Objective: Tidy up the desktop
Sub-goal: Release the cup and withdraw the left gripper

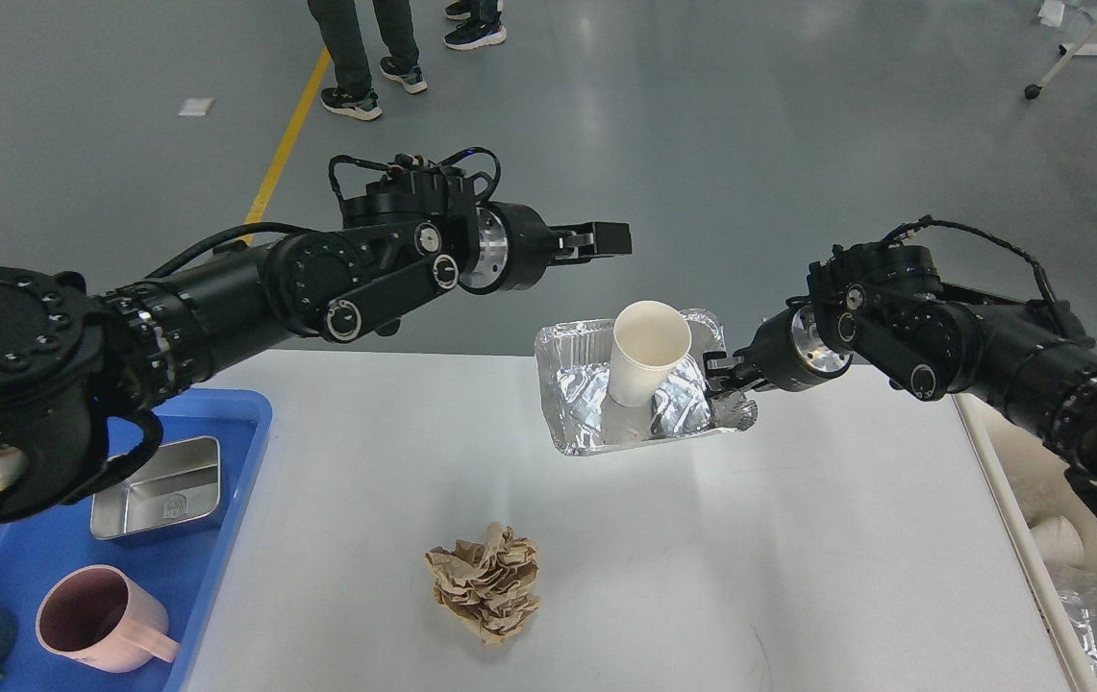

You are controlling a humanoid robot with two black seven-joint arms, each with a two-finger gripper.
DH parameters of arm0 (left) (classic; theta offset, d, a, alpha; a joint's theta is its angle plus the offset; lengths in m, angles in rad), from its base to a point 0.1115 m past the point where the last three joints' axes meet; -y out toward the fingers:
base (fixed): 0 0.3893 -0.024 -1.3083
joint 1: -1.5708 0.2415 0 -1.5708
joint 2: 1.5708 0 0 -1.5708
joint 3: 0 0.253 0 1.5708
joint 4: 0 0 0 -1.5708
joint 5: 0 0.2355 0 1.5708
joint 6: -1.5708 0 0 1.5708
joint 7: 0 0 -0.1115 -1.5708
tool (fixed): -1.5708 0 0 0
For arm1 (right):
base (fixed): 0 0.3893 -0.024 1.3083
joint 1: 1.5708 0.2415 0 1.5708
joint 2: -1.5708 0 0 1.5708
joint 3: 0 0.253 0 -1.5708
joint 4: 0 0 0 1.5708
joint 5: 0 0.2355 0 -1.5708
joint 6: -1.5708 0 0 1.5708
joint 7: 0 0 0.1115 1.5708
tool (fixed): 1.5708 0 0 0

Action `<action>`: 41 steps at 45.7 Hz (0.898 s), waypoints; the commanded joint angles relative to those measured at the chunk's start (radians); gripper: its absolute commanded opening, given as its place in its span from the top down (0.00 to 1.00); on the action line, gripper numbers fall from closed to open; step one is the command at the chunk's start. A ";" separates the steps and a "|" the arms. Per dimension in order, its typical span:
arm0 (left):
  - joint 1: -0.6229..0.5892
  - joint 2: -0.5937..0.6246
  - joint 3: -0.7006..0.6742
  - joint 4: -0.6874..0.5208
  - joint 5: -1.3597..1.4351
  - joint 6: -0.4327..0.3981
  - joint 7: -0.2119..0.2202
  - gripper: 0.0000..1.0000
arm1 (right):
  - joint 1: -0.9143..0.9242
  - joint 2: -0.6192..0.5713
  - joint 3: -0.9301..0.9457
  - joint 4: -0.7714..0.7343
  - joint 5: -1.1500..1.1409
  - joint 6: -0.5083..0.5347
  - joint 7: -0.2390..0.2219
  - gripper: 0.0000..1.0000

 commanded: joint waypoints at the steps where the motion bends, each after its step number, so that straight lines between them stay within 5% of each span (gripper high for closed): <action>1: 0.000 0.162 -0.002 -0.121 -0.004 0.002 0.006 0.13 | -0.004 -0.001 0.000 0.000 0.001 0.000 0.000 1.00; 10: 0.043 0.417 -0.002 -0.238 -0.002 0.018 0.003 0.11 | -0.004 -0.001 0.000 0.002 0.001 0.000 0.000 1.00; 18: 0.088 0.656 0.026 -0.485 0.013 0.034 0.004 0.11 | -0.002 -0.001 0.000 0.000 -0.002 -0.002 0.000 1.00; 41: 0.207 1.245 0.038 -1.048 0.206 0.230 0.001 0.09 | -0.005 -0.013 0.000 0.002 -0.003 -0.003 0.000 1.00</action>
